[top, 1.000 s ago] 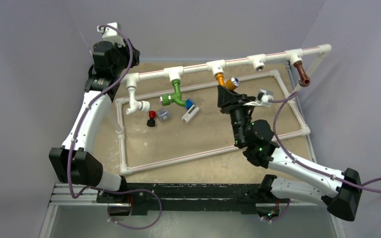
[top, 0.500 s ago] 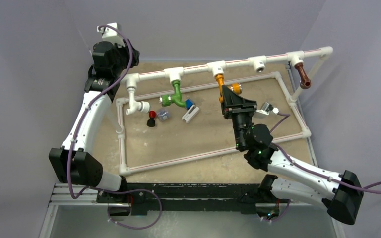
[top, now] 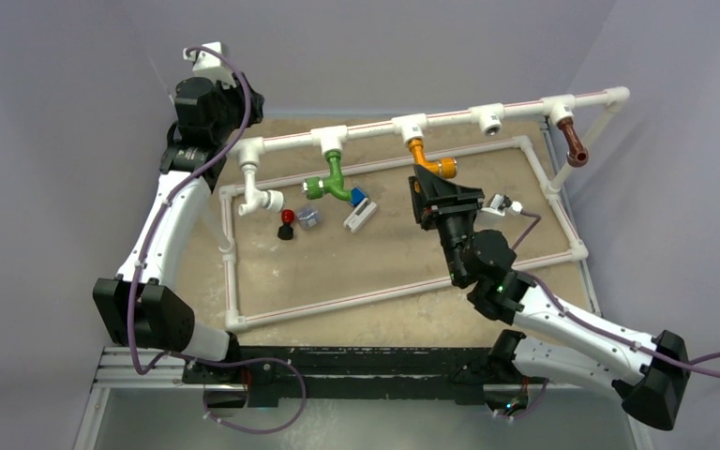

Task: Install the water faucets

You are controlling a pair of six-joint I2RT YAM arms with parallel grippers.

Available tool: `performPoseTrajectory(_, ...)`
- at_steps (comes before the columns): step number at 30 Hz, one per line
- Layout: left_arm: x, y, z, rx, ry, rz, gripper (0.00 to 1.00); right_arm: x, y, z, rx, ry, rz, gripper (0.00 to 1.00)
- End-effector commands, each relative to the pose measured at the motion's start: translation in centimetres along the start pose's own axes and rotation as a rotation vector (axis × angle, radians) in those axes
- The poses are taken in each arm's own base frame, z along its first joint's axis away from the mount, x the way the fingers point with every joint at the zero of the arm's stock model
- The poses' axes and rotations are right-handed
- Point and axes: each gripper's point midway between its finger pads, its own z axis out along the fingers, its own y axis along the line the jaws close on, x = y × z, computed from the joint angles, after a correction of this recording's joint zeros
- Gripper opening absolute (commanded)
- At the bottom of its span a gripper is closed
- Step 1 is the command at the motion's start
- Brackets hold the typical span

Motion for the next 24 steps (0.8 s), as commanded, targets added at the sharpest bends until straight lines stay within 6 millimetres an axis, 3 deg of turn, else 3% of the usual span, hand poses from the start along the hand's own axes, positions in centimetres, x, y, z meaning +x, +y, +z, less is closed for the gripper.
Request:
performPoseTrajectory(1, 11.2, 3.2, 0.9, -0.077, 0.327, -0.026, 0.4, 1.2, -1.6, -1.1, 0.073, 0.081, -0.093, 0.51)
performPoseTrajectory(9, 11.2, 3.2, 0.9, -0.076, 0.327, -0.026, 0.4, -0.5, -1.6, -2.9, 0.095, 0.09, -0.244, 0.77)
performPoseTrajectory(18, 11.3, 3.2, 1.0, -0.074, 0.329, -0.027, 0.4, -4.1, 1.4, -5.0, 0.039, 0.051, -0.537, 0.77)
performPoseTrajectory(24, 11.4, 3.2, 1.0, -0.077, 0.33, -0.026, 0.4, -4.2, 4.1, -5.5, -0.083, 0.11, -0.962, 0.77)
